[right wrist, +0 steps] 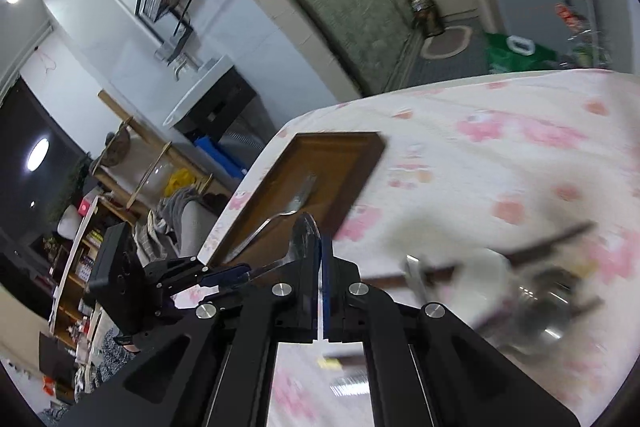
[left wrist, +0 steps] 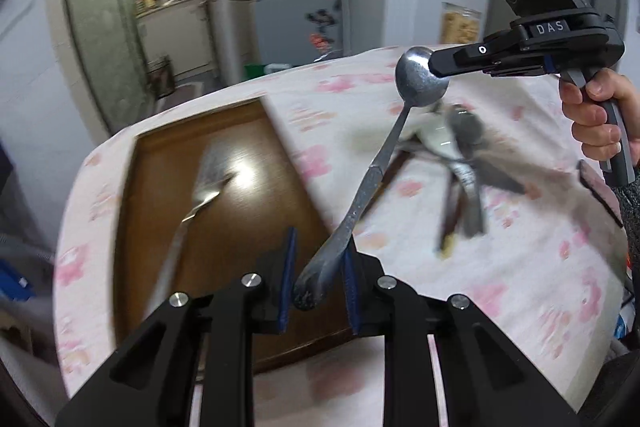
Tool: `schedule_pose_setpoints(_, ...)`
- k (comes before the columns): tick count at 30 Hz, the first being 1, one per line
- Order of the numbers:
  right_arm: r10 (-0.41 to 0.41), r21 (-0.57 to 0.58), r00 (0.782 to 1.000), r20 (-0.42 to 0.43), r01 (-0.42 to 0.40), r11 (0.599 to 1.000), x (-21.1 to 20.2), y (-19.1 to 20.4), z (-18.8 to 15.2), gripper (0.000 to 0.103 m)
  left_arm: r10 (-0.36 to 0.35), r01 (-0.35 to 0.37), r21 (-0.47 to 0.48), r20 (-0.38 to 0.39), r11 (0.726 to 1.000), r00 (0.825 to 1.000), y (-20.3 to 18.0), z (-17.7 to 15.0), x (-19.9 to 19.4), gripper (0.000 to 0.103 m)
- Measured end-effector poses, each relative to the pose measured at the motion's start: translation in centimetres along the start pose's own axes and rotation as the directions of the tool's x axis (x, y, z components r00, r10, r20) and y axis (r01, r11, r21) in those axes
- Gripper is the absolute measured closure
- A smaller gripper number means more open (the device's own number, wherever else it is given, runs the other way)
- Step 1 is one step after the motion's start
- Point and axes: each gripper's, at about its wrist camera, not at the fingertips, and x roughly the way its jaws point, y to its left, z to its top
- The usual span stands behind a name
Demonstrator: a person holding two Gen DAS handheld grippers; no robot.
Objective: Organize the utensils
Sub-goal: 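Lower the silver spoon into the tray beside the fork and release, then grasp the spoon with the ridged handle using the left gripper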
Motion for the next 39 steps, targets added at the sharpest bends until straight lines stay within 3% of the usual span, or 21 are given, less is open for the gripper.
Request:
schedule_pose_setpoints(9, 0.000, -0.003, 0.994, -0.113, 0.000, 1.000, 9.7, 1.7, 3.3, 0.102, 0.071, -0.079, -0.116, -0.071, 0.990, 0.995, 6.2, -2.0, 1.0, 0.079)
schedule_pose_setpoints(22, -0.080, 0.011, 0.979, -0.186, 0.083, 0.996, 15.4, 1.0, 2.7, 0.098, 0.103, -0.108, -0.098, -0.057, 0.989, 0.993, 7.3, -2.4, 1.1, 0.078)
schedule_pose_setpoints(25, -0.106, -0.012, 0.977, -0.182, 0.106, 0.994, 15.8, 1.6, 2.7, 0.098, 0.112, -0.115, -0.099, -0.038, 0.988, 0.993, 7.5, -2.5, 0.6, 0.062)
schedule_pose_setpoints(27, -0.125, -0.024, 0.975, -0.181, 0.123, 0.992, 16.0, 1.9, 2.8, 0.098, 0.125, -0.127, -0.096, -0.028, 0.987, 0.992, 7.6, -2.4, 0.0, 0.059)
schedule_pose_setpoints(29, -0.135, -0.032, 0.974, -0.180, 0.131, 0.991, 16.0, 2.0, 2.8, 0.097, 0.148, -0.149, -0.094, -0.013, 0.984, 0.989, 7.5, -2.4, -0.6, 0.043)
schedule_pose_setpoints(30, -0.131, -0.028, 0.975, -0.182, 0.128, 0.991, 16.0, 2.1, 2.8, 0.090, 0.151, -0.151, -0.094, -0.008, 0.984, 0.988, 7.4, -2.4, -0.9, 0.041)
schedule_pose_setpoints(31, -0.124, -0.026, 0.977, -0.174, 0.122, 0.992, 15.8, 2.2, 2.8, 0.075, 0.153, -0.153, -0.093, -0.008, 0.984, 0.988, 7.3, -2.5, -1.1, 0.040)
schedule_pose_setpoints(32, -0.106, -0.021, 0.981, -0.160, 0.104, 0.994, 15.4, 2.4, 2.7, 0.068, 0.156, -0.156, -0.090, -0.006, 0.984, 0.988, 7.2, -2.5, -1.2, 0.035)
schedule_pose_setpoints(34, -0.079, -0.014, 0.988, -0.132, 0.078, 0.997, 14.4, 2.8, 2.8, 0.043, 0.157, -0.157, -0.087, 0.001, 0.984, 0.988, 6.8, -2.5, -1.6, 0.028)
schedule_pose_setpoints(36, -0.098, -0.012, 0.991, -0.086, 0.097, 0.995, 12.8, 3.1, 2.8, 0.023, 0.158, -0.157, -0.079, 0.007, 0.984, 0.987, 6.3, -2.5, -1.8, 0.022)
schedule_pose_setpoints(39, -0.075, 0.001, 0.996, -0.048, 0.075, 0.997, 10.4, 3.0, 3.0, 0.018, 0.149, -0.147, -0.067, 0.021, 0.987, 0.989, 5.3, -2.3, -2.2, 0.012)
